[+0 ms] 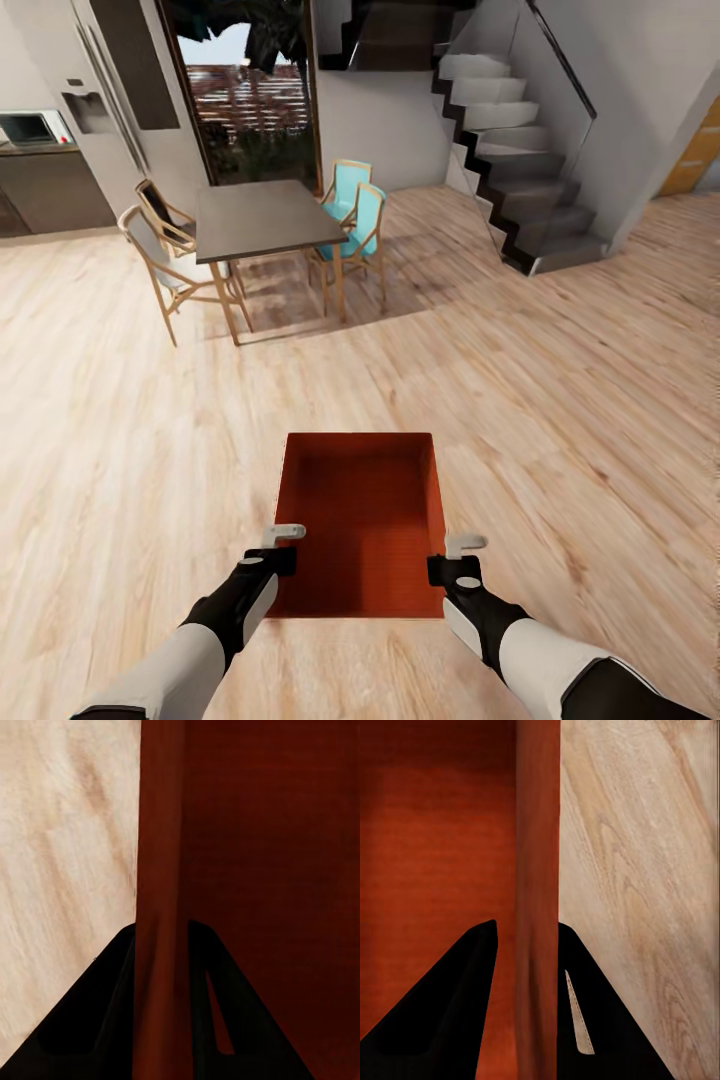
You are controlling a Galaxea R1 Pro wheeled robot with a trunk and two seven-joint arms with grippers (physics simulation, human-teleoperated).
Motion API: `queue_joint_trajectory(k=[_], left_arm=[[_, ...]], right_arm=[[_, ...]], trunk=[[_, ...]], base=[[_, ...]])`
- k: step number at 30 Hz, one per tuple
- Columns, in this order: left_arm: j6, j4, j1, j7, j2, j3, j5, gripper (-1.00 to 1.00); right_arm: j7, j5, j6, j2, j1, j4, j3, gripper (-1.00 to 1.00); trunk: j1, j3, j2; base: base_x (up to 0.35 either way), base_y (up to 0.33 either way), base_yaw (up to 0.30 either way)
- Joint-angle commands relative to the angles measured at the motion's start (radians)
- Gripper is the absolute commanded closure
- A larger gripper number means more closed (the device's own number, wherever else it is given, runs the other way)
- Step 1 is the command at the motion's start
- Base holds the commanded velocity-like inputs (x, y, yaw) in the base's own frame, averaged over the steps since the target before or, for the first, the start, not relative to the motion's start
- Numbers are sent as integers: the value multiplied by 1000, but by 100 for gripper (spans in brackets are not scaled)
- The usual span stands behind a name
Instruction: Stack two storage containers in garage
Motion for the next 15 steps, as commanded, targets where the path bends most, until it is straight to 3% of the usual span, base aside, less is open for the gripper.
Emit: queue_joint_trajectory(k=[1, 15], left_arm=[[6, -65, -1, 4, 12, 6, 5, 100], [6, -65, -1, 4, 12, 6, 6, 100]], right_arm=[[0, -15, -1, 0, 0, 38, 28, 100], [0, -15, -1, 0, 0, 38, 28, 100]], trunk=[[1, -1, -1], [1, -1, -1]], base=[[322, 0, -254], [322, 0, -254]])
